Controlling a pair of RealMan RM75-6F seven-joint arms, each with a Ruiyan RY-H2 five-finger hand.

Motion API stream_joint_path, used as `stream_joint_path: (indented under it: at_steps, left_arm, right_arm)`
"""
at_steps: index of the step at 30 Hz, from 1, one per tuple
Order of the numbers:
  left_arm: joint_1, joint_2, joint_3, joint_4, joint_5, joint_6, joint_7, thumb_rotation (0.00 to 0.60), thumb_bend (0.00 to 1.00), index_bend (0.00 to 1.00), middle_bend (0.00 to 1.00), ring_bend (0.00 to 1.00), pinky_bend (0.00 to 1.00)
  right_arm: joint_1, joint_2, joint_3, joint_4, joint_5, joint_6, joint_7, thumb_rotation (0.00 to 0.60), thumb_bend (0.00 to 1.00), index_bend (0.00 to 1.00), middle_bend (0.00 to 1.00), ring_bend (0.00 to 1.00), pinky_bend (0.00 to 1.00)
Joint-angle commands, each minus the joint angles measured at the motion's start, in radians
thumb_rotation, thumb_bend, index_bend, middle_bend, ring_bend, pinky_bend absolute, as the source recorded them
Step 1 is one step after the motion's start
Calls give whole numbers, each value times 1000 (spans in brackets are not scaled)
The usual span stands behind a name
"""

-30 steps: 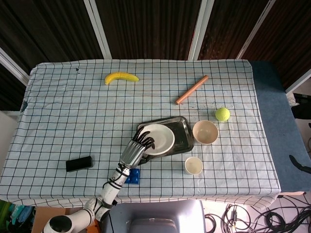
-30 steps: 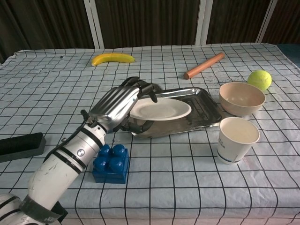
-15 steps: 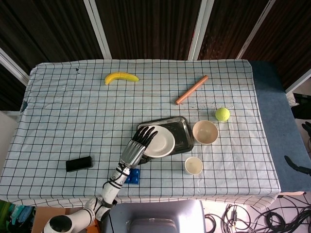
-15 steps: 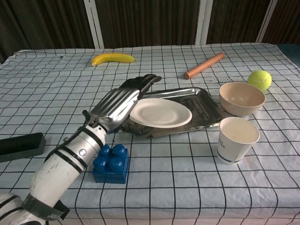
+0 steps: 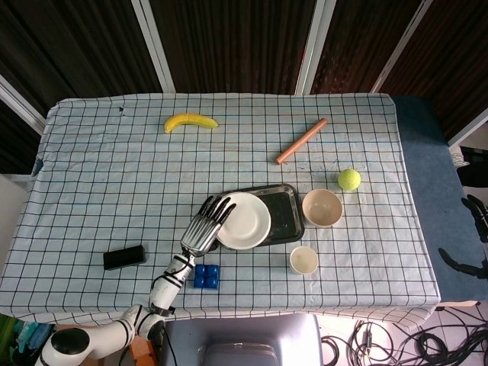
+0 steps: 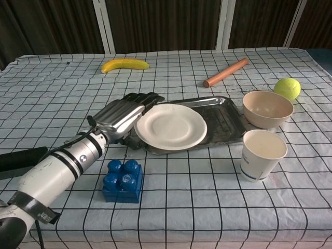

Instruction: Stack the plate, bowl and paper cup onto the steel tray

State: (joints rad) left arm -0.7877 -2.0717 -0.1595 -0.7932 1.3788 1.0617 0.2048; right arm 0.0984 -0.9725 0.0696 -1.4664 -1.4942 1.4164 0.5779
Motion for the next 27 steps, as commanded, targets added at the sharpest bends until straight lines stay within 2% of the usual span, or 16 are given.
stream_joint_path:
  at_steps: [1, 14, 18, 23, 27]
  left_arm:
    - [14, 35, -15, -46, -13, 17, 49, 600, 249, 0, 0, 0, 0]
    - [77, 193, -35, -243, -70, 60, 249, 600, 284, 0, 0, 0, 0]
    - [130, 301, -19, -356, -69, 116, 302, 600, 311, 0, 0, 0, 0]
    - [249, 479, 32, -506, -47, 218, 243, 600, 383, 0, 0, 0, 0]
    - [363, 619, 92, -584, -18, 298, 88, 600, 384, 0, 0, 0, 0]
  right_arm:
    - [0, -1, -3, -2, -6, 0, -6, 600, 184, 0, 0, 0, 0]
    - [4, -10, -8, -15, -18, -1, -48, 600, 183, 0, 0, 0, 0]
    - [10, -24, -17, -16, -51, 9, -84, 600, 184, 0, 0, 0, 0]
    - [56, -81, -29, -2, -158, 18, -159, 600, 199, 0, 0, 0, 0]
    - [143, -125, -26, -52, -236, -49, -278, 600, 254, 19, 0, 0, 0]
